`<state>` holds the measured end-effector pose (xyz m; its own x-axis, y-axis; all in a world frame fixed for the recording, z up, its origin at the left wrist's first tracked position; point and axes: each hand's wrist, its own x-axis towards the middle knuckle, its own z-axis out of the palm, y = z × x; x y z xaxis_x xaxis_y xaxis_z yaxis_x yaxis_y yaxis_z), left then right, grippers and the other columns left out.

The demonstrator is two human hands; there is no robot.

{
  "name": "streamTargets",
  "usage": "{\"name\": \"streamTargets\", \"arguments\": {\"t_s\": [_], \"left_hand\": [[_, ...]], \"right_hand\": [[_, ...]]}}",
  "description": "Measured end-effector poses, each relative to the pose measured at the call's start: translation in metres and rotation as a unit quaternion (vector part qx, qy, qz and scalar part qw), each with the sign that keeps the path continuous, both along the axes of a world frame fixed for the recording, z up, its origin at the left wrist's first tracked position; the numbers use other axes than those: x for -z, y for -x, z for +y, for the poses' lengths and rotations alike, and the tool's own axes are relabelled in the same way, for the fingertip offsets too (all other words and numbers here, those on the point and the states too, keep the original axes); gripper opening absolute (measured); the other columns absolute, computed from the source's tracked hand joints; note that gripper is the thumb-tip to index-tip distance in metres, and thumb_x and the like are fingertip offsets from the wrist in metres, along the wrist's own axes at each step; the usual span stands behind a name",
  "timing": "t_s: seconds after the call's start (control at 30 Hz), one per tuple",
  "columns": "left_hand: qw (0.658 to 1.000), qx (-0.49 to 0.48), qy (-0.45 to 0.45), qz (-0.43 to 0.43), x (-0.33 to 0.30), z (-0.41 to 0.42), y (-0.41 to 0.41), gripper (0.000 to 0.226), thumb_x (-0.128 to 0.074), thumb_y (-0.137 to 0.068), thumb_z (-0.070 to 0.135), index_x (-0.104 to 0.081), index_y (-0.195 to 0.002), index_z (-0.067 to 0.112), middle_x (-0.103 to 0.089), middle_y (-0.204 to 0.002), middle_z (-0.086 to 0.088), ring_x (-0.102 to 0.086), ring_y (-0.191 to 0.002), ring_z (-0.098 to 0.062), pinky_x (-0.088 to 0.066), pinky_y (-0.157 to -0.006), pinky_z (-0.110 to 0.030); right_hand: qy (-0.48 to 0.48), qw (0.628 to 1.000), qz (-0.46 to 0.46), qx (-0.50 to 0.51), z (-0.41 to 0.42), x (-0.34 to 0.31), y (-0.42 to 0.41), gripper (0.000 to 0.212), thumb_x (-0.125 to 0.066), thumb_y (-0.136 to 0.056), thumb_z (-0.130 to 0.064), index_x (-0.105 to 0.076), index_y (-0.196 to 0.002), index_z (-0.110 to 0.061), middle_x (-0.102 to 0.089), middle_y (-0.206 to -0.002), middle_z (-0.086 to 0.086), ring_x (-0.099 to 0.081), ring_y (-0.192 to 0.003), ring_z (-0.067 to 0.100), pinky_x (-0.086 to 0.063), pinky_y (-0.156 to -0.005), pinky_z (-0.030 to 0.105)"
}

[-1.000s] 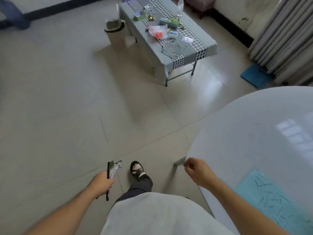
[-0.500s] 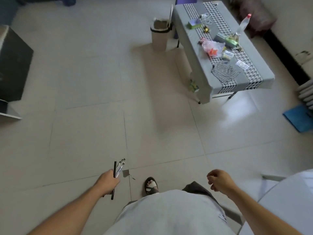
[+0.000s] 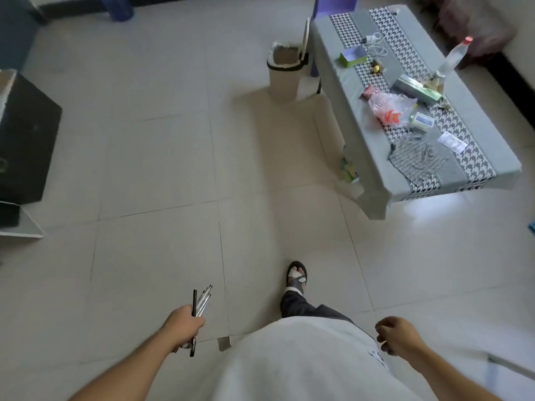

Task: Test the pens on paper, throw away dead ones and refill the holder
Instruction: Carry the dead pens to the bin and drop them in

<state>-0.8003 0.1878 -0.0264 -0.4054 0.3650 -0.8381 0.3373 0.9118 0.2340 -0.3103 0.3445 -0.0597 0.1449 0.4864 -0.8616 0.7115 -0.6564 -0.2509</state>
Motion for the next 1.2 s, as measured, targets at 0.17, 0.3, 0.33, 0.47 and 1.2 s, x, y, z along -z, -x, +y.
{"name": "streamTargets", "arguments": {"t_s": [0.17, 0.3, 0.33, 0.47, 1.2], "left_hand": [[1.000, -0.018, -0.014, 0.017, -0.015, 0.109, 0.028, 0.010, -0.055, -0.081, 0.013, -0.053, -0.088, 0.005, -0.065, -0.071, -0.015, -0.056, -0.052, -0.027, -0.040, -0.047, -0.028], [0.999, -0.023, -0.043, 0.018, -0.029, 0.193, 0.049, 0.011, -0.055, -0.080, 0.017, -0.056, -0.088, 0.010, -0.067, -0.072, -0.011, -0.058, -0.054, -0.023, -0.040, -0.044, -0.023], [0.998, -0.023, -0.050, 0.014, -0.029, 0.212, 0.057, 0.010, -0.055, -0.080, 0.017, -0.057, -0.088, 0.011, -0.066, -0.071, -0.009, -0.058, -0.054, -0.021, -0.041, -0.043, -0.022], [0.998, -0.034, -0.055, 0.018, -0.020, 0.277, 0.098, 0.011, -0.055, -0.079, 0.017, -0.058, -0.088, 0.012, -0.067, -0.071, -0.008, -0.058, -0.053, -0.020, -0.042, -0.043, -0.021], [0.996, 0.073, -0.046, -0.018, -0.010, 0.732, 0.386, 0.004, -0.055, -0.082, 0.009, -0.053, -0.086, 0.009, -0.058, -0.067, -0.009, -0.049, -0.055, -0.022, -0.035, -0.045, -0.022]], "right_hand": [[-0.002, 0.998, 0.036, -0.058, 0.145, 0.003, 0.068, 0.016, -0.052, -0.093, -0.001, -0.068, -0.094, 0.003, -0.067, -0.072, 0.017, -0.056, -0.054, 0.026, -0.044, -0.054, 0.029], [-0.047, 0.994, 0.050, -0.091, 0.255, -0.009, 0.144, 0.017, -0.054, -0.093, -0.001, -0.070, -0.092, 0.004, -0.067, -0.072, 0.017, -0.057, -0.056, 0.026, -0.047, -0.056, 0.030], [-0.058, 0.992, 0.062, -0.090, 0.280, -0.012, 0.164, 0.017, -0.054, -0.093, -0.001, -0.071, -0.091, 0.003, -0.068, -0.073, 0.018, -0.058, -0.055, 0.026, -0.049, -0.055, 0.031], [-0.089, 0.981, 0.081, -0.153, 0.355, -0.018, 0.234, 0.016, -0.056, -0.093, -0.005, -0.072, -0.090, -0.005, -0.074, -0.080, 0.017, -0.064, -0.059, 0.024, -0.054, -0.057, 0.031], [-0.106, 0.993, 0.008, -0.055, 0.674, -0.024, 0.431, 0.013, -0.059, -0.096, -0.009, -0.070, -0.092, -0.013, -0.074, -0.080, 0.009, -0.070, -0.064, 0.022, -0.054, -0.055, 0.028]]}}
